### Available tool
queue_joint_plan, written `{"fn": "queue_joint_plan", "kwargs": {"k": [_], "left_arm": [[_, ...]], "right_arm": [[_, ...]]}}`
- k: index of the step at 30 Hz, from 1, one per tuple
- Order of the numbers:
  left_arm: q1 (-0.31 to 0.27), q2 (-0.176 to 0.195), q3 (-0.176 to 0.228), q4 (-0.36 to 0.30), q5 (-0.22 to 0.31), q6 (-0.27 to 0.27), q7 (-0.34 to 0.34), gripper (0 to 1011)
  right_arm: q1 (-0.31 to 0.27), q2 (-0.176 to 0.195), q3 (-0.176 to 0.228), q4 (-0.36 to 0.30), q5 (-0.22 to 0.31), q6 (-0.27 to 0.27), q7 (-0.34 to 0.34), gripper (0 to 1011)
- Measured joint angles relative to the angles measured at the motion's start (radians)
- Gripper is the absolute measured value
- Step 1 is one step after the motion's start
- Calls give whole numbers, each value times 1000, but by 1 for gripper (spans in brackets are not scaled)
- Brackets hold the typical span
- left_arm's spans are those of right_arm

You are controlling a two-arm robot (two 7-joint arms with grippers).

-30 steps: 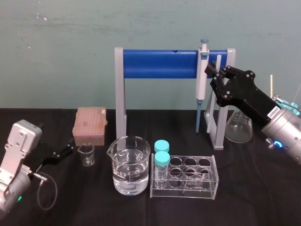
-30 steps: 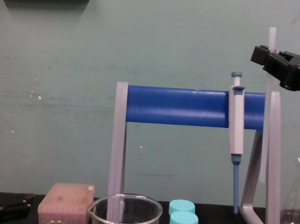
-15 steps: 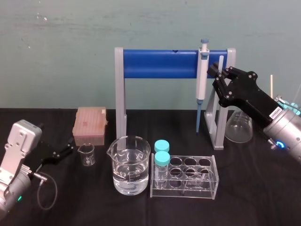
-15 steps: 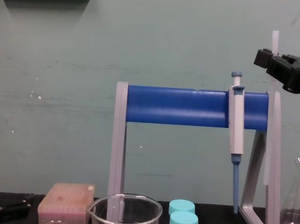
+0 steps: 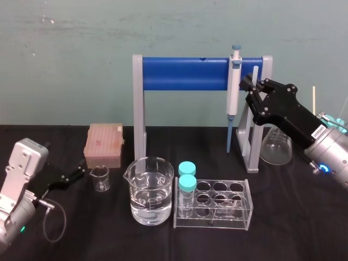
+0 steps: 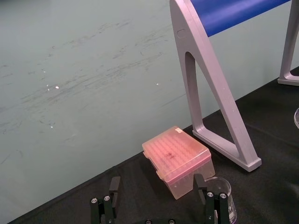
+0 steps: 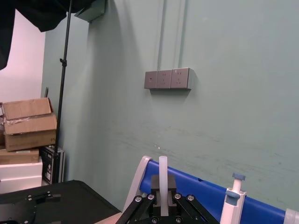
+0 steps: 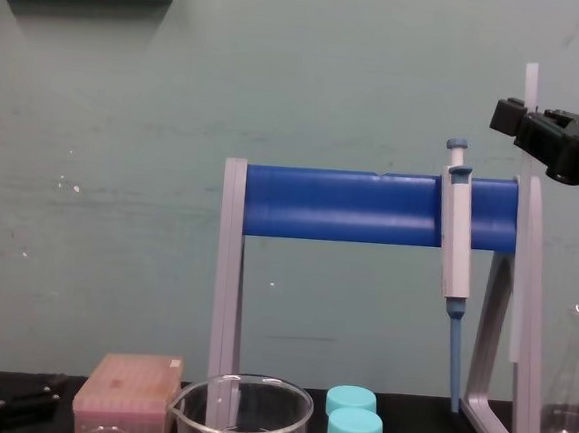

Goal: Pick up the stirring rod with one hand, then place it down.

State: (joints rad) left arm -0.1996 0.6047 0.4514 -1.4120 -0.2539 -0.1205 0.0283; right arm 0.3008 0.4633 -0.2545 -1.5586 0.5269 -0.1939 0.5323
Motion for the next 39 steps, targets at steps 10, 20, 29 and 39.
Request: {"fn": "queue_joint_plan", "kwargs": {"k": [10, 20, 29, 39], "left_arm": [[0, 0, 0, 0, 0, 0, 0, 1000], [0, 0, 0, 0, 0, 0, 0, 1000], [0, 0, 0, 0, 0, 0, 0, 1000], [0, 0, 0, 0, 0, 0, 0, 1000]], "right_arm": [[3, -4, 0, 8, 1, 0, 3, 74], [8, -6, -3, 14, 0, -1, 4, 74], [11, -9, -6, 18, -2, -2, 4, 74], [15, -10, -8, 23, -3, -2, 8, 74]]}}
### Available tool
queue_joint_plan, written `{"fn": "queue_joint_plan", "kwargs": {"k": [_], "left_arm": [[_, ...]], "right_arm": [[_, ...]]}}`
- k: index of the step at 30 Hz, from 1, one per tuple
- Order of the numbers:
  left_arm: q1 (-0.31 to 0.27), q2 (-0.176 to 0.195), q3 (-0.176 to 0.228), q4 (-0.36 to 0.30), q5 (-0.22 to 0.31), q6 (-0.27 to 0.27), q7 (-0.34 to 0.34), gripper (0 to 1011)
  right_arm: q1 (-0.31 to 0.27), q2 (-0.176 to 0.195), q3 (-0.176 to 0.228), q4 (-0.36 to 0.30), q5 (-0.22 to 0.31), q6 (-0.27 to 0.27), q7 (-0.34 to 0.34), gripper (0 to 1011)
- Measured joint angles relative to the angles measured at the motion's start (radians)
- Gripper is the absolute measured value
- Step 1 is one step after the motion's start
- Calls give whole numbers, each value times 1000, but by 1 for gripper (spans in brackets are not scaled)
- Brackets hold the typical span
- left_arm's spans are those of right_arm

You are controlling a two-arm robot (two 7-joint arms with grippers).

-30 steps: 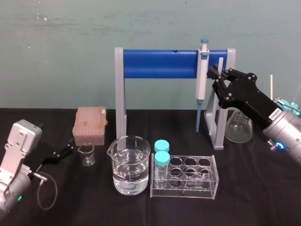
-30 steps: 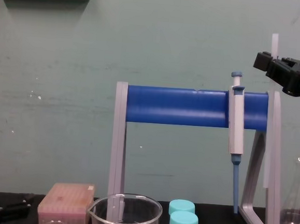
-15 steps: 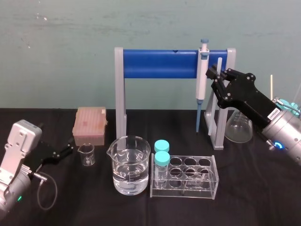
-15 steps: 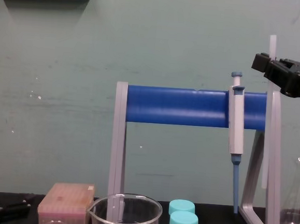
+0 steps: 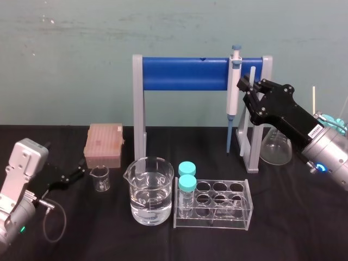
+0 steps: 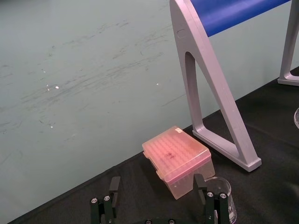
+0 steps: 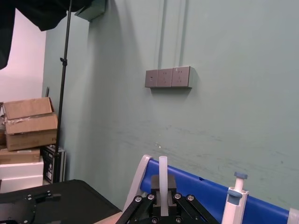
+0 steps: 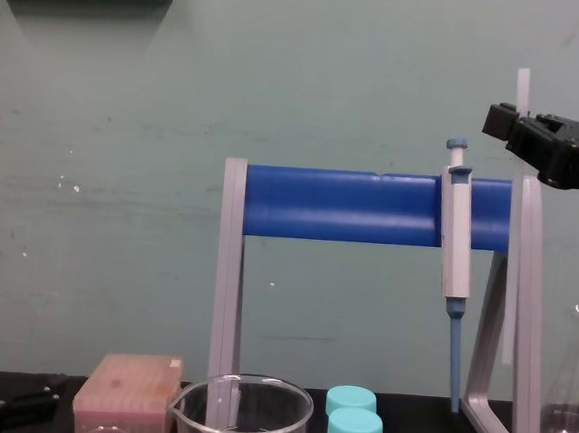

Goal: Pick up the stirring rod with one hand, then place it down.

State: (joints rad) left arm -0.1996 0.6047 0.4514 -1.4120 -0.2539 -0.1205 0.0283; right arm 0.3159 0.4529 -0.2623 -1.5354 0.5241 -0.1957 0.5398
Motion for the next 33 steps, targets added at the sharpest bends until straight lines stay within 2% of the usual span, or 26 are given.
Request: {"fn": "queue_joint_plan", "kwargs": {"k": [10, 14, 23, 33], "left_arm": [[0, 0, 0, 0, 0, 0, 0, 1000], [0, 0, 0, 0, 0, 0, 0, 1000], [0, 0, 0, 0, 0, 0, 0, 1000], [0, 0, 0, 0, 0, 0, 0, 1000]], "right_arm": [[0, 4, -5, 0, 10, 6, 11, 74], [-5, 7, -10, 0, 31, 20, 26, 74], [-43, 30, -57, -33, 82, 68, 74, 74], [-52, 49, -93, -19, 88, 93, 72, 74]]}}
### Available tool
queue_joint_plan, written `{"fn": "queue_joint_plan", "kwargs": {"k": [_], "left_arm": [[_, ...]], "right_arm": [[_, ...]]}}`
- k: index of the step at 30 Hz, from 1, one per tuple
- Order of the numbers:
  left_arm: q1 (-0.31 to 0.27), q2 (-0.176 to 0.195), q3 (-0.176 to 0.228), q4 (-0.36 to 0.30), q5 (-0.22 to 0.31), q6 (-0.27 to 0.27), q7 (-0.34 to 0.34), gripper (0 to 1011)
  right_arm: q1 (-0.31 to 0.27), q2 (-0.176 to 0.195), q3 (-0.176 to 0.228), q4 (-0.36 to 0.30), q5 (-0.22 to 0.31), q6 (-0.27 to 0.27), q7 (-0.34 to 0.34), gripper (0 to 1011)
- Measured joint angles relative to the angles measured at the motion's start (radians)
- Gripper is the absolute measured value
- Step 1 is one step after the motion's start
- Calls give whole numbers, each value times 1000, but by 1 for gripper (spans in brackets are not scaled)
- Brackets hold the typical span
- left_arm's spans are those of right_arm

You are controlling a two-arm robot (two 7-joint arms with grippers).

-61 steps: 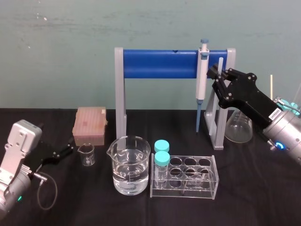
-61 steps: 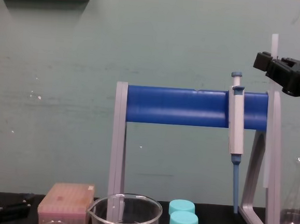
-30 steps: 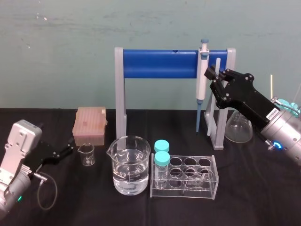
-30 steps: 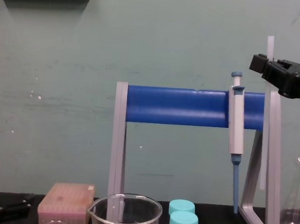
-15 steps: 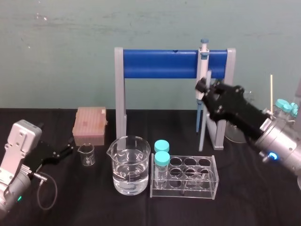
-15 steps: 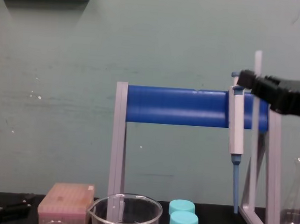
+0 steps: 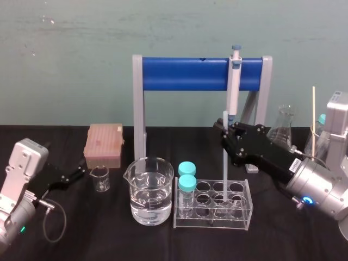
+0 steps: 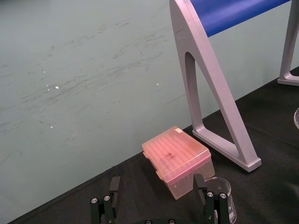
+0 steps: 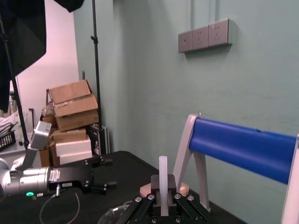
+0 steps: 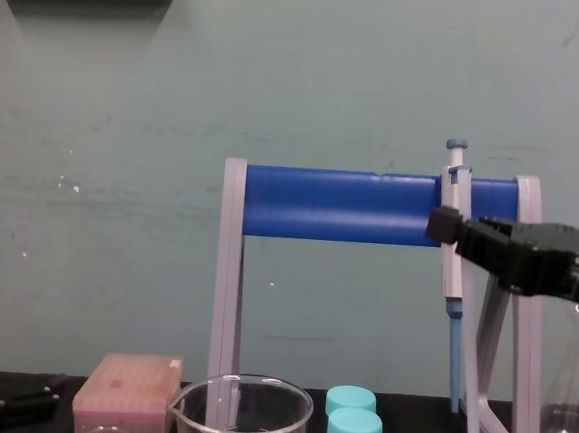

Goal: Pick up the stirring rod with one hand, then place it down.

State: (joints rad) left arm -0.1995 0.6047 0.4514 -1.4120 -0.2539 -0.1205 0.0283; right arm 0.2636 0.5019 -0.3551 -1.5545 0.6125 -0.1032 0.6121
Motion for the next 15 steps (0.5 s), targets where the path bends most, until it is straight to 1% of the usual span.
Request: {"fn": "queue_joint_plan", "kwargs": {"k": [5, 15], "left_arm": [[0, 0, 0, 0, 0, 0, 0, 1000], [0, 0, 0, 0, 0, 0, 0, 1000]], "right_arm": [[15, -5, -16, 30, -4, 1, -5, 74], [58, -32, -42, 100, -33, -26, -2, 74]]}}
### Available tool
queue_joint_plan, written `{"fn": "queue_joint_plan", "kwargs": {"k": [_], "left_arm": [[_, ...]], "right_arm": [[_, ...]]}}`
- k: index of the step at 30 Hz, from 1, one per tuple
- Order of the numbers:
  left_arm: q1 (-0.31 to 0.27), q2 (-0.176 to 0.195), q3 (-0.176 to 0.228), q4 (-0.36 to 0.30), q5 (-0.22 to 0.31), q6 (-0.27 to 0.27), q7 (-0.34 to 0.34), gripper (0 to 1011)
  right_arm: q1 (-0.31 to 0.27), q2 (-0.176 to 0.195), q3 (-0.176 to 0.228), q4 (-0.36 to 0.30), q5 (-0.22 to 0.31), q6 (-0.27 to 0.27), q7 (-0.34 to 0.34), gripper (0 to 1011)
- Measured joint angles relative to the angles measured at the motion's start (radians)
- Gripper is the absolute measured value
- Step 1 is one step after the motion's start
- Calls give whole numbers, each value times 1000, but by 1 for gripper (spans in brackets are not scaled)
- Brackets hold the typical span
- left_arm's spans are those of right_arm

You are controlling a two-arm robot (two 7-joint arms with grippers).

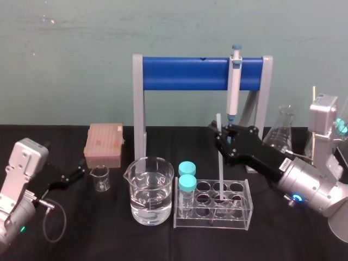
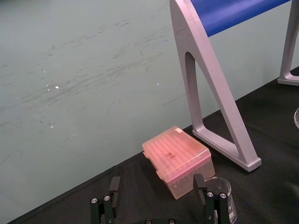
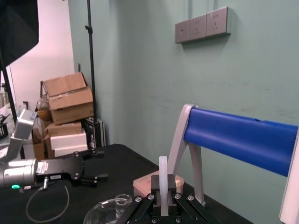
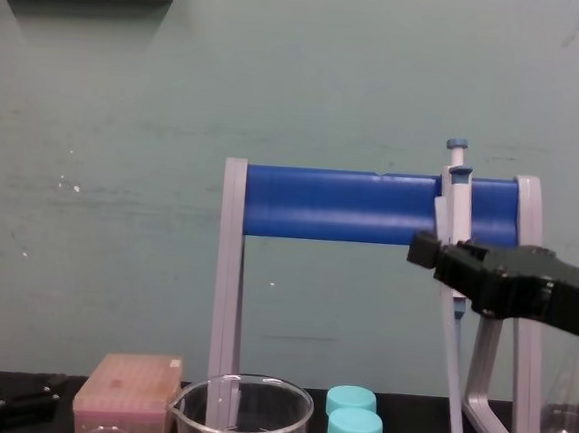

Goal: Pick up the stirring rod with one hand, then place it down.

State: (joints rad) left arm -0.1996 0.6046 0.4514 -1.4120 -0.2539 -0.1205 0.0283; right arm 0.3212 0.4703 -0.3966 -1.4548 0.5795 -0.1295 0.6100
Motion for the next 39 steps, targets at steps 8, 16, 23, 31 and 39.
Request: {"fn": "queue_joint_plan", "kwargs": {"k": [8, 16, 23, 31, 39], "left_arm": [[0, 0, 0, 0, 0, 0, 0, 1000], [0, 0, 0, 0, 0, 0, 0, 1000], [0, 0, 0, 0, 0, 0, 0, 1000], [0, 0, 0, 0, 0, 0, 0, 1000], [0, 0, 0, 0, 0, 0, 0, 1000]], "right_arm": [[20, -13, -20, 45, -17, 5, 8, 74], [33, -24, -40, 93, -37, 20, 10, 74], [38, -34, -50, 124, -45, 34, 10, 74], [42, -43, -59, 147, -53, 47, 9, 74], [44, -49, -59, 154, -60, 49, 0, 74]]}}
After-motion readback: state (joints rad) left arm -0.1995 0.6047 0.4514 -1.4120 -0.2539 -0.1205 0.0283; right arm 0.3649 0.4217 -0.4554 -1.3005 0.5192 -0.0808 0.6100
